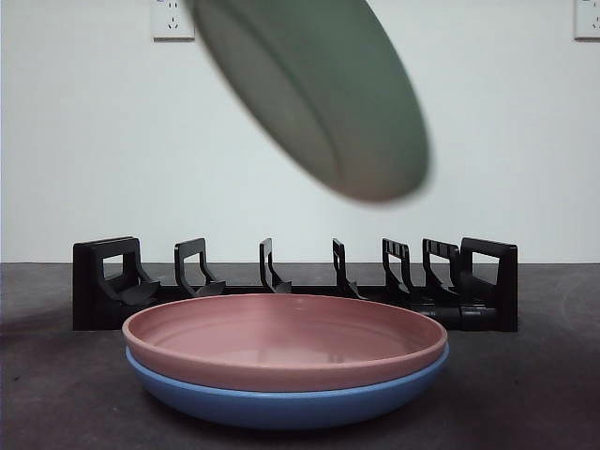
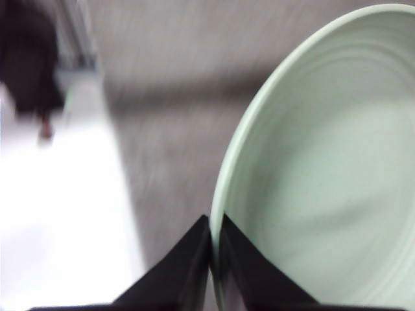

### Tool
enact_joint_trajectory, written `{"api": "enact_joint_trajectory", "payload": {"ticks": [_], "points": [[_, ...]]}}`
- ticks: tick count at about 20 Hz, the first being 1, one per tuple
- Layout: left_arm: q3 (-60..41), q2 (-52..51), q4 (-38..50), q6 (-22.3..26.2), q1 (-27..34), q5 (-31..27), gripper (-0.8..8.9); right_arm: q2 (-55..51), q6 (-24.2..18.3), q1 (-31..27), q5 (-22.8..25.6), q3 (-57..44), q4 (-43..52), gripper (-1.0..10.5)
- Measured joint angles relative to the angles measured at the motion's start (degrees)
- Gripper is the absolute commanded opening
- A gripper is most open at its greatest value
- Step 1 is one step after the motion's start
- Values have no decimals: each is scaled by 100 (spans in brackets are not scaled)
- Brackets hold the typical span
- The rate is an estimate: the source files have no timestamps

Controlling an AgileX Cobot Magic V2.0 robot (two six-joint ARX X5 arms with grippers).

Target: Place the plate

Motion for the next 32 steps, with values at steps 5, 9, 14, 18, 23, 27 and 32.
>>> {"api": "enact_joint_trajectory", "payload": {"ticks": [5, 9, 14, 18, 23, 27, 32], "points": [[0, 0, 0, 0, 0, 0, 376, 457, -149, 83, 0, 232, -1335, 13], [0, 0, 0, 0, 0, 0, 375, 1062, -483, 83, 0, 1108, -2057, 14], [0, 0, 0, 0, 0, 0, 376, 1943, -741, 76, -260, 1707, -2833, 14], [0, 0, 2, 0, 0, 0, 376, 2293, -765, 76, -476, 1829, -2870, 14], [0, 0, 0, 0, 0, 0, 376, 2667, -785, 26, -640, 1873, -2750, 14], [0, 0, 4, 0, 0, 0, 376, 2903, -839, -114, -645, 1878, -2535, 14], [0, 0, 7, 0, 0, 0, 376, 3040, -927, -339, -649, 1878, -2256, 14]]}}
